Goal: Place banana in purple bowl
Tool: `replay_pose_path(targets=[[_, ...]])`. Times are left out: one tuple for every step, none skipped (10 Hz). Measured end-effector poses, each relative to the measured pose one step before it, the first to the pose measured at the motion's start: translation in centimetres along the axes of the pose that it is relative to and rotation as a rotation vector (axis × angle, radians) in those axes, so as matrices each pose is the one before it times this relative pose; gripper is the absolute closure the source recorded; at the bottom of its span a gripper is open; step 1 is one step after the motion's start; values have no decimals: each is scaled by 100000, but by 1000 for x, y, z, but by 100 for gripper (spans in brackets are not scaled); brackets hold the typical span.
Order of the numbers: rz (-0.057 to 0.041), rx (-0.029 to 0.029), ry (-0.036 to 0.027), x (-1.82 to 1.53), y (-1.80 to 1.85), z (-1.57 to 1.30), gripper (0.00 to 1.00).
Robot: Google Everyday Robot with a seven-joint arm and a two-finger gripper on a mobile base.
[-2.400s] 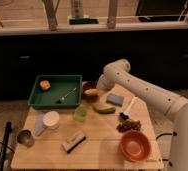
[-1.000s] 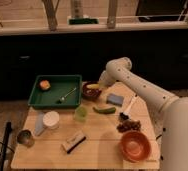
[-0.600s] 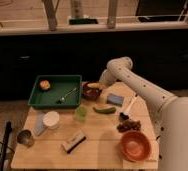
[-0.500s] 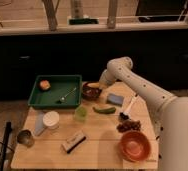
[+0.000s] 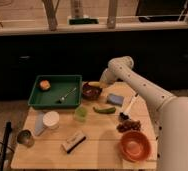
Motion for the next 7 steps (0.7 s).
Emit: replay_pose_path(targets=[[-3593, -1230, -282, -663, 25, 49, 100], [-2895, -1334, -266, -621, 0, 122, 100], [-2678, -1236, -275, -423, -64, -50, 100], [-3685, -2185, -199, -368, -6, 14, 100], [-3934, -2898, -564, -728, -32, 216, 100], [-3117, -2583, -450, -547, -23, 137, 100], [-2877, -2740, -202, -349, 53, 95, 100]])
